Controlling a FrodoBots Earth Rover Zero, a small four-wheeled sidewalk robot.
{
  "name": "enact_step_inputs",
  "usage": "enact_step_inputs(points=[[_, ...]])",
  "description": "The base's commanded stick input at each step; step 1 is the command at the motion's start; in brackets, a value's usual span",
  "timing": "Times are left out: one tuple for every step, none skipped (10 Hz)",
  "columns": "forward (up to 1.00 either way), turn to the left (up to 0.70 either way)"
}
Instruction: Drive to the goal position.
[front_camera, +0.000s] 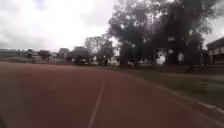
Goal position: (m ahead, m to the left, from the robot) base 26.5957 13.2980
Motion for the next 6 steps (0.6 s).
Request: enact_step_inputs(points=[[0.85, -0.03], [0.85, -0.13], [0.85, -0.18], [0.85, -0.17], [0.85, 0.0], [0.85, 0.0]])
